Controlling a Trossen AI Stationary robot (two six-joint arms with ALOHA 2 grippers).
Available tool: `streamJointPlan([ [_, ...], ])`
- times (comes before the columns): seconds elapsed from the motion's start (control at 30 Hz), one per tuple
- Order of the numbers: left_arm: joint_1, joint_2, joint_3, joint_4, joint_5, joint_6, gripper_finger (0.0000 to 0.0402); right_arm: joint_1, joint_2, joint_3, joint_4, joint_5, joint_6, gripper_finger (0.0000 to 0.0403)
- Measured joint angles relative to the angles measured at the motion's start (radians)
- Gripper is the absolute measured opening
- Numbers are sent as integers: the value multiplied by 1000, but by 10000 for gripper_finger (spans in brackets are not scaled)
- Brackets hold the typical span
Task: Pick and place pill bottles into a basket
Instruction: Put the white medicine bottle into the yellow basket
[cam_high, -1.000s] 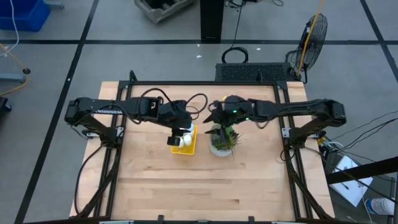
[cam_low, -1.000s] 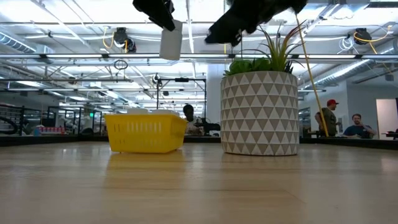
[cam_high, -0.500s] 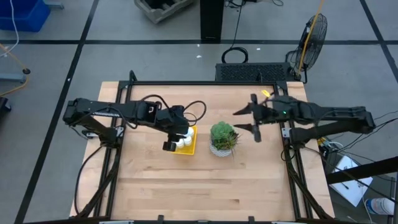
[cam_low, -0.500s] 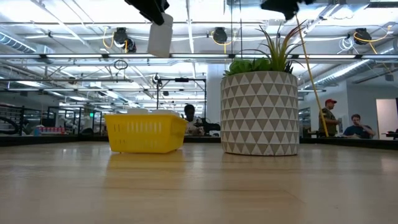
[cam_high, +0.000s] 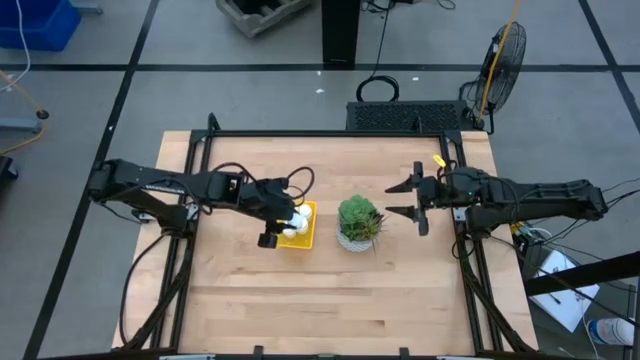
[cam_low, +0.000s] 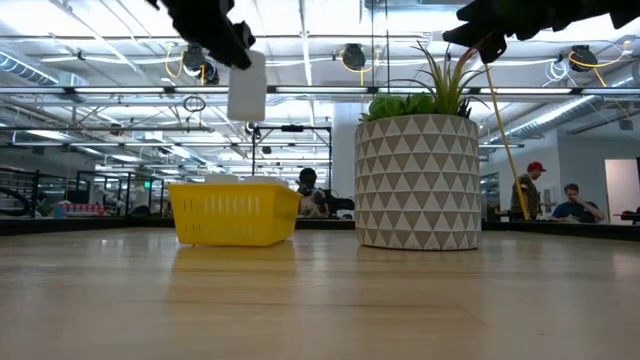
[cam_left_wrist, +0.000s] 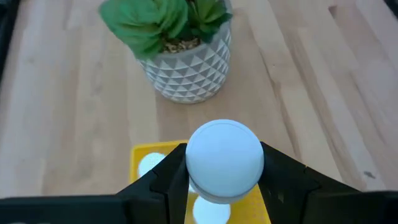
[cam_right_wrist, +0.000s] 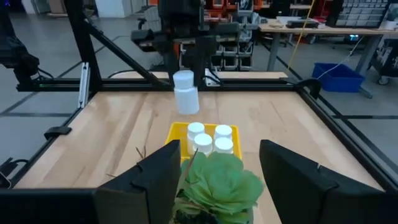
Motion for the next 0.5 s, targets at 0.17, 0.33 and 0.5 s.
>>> streamJointPlan([
  [0.17, 0, 0, -126, 124, 31, -40, 161, 0, 0, 0, 3, 1, 0, 210],
  [0.33, -9, 0, -225, 279, 58, -63, 161, 0, 0, 0, 12, 24, 0, 210],
  [0.5, -21, 7, -261, 348, 68, -81, 161, -1, 3, 0, 25, 25, 0, 210],
])
